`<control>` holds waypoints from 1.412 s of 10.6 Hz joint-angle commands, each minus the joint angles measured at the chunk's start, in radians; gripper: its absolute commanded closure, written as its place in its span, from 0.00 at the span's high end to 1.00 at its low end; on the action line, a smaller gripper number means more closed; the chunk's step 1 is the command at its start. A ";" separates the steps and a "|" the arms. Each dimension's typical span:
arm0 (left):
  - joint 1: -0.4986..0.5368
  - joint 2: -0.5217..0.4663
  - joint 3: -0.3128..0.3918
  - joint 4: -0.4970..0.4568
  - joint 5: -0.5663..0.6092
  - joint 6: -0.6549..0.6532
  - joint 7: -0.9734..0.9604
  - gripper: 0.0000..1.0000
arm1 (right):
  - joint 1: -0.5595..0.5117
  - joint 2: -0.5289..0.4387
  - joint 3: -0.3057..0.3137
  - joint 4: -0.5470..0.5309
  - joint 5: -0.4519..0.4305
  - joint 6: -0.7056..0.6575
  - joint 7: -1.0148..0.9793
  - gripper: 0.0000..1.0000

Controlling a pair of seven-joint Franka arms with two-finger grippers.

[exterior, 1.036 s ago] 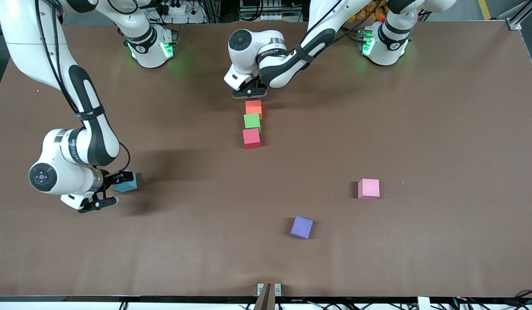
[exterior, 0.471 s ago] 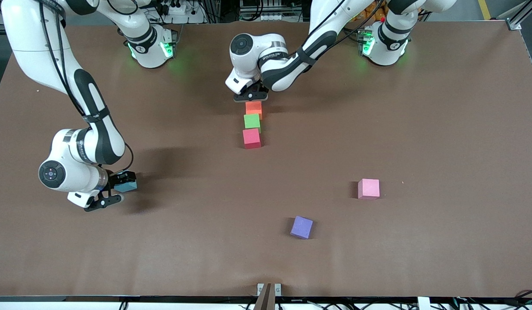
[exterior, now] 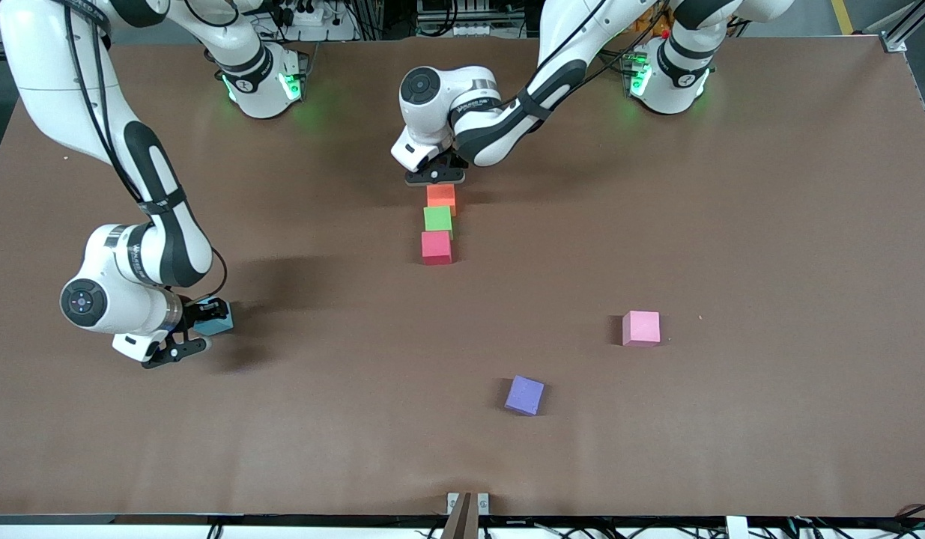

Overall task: Arrange blocks into number 1
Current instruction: 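Place the purple cube beyond the orange cube while the right gripper grasps cyan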

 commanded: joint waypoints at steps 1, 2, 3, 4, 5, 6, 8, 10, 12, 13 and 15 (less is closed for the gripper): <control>-0.011 -0.010 -0.004 0.022 0.013 -0.055 0.003 1.00 | -0.008 -0.036 0.016 0.063 -0.003 -0.096 0.002 0.00; -0.010 -0.030 -0.009 0.024 0.009 -0.089 0.003 1.00 | -0.005 -0.038 0.019 0.107 -0.001 -0.138 0.024 0.00; -0.008 -0.053 -0.024 0.024 0.001 -0.125 0.003 1.00 | -0.001 -0.036 0.022 0.147 0.001 -0.170 0.054 0.00; -0.007 -0.088 -0.029 0.025 -0.003 -0.158 0.002 1.00 | 0.028 -0.036 0.022 0.179 0.002 -0.196 0.103 0.00; 0.002 -0.123 -0.029 0.028 -0.025 -0.185 0.002 1.00 | 0.054 -0.036 0.022 0.199 0.002 -0.212 0.171 0.00; 0.012 -0.149 -0.026 0.060 -0.043 -0.217 0.006 1.00 | 0.082 -0.036 0.022 0.219 0.002 -0.226 0.221 0.00; 0.105 -0.159 -0.022 0.166 -0.042 -0.346 0.044 1.00 | 0.125 -0.036 0.023 0.239 0.005 -0.233 0.307 0.00; 0.253 -0.202 -0.022 0.199 -0.040 -0.382 0.161 1.00 | 0.166 -0.036 0.023 0.255 0.011 -0.241 0.389 0.00; 0.399 -0.240 -0.022 0.214 -0.034 -0.382 0.277 1.00 | 0.209 -0.036 0.022 0.275 0.079 -0.246 0.458 0.00; 0.465 -0.254 -0.022 0.215 -0.033 -0.382 0.317 1.00 | 0.237 -0.035 0.022 0.273 0.083 -0.244 0.514 0.00; 0.586 -0.277 -0.022 0.214 -0.030 -0.386 0.379 1.00 | 0.303 -0.023 0.022 0.275 0.083 -0.232 0.635 0.00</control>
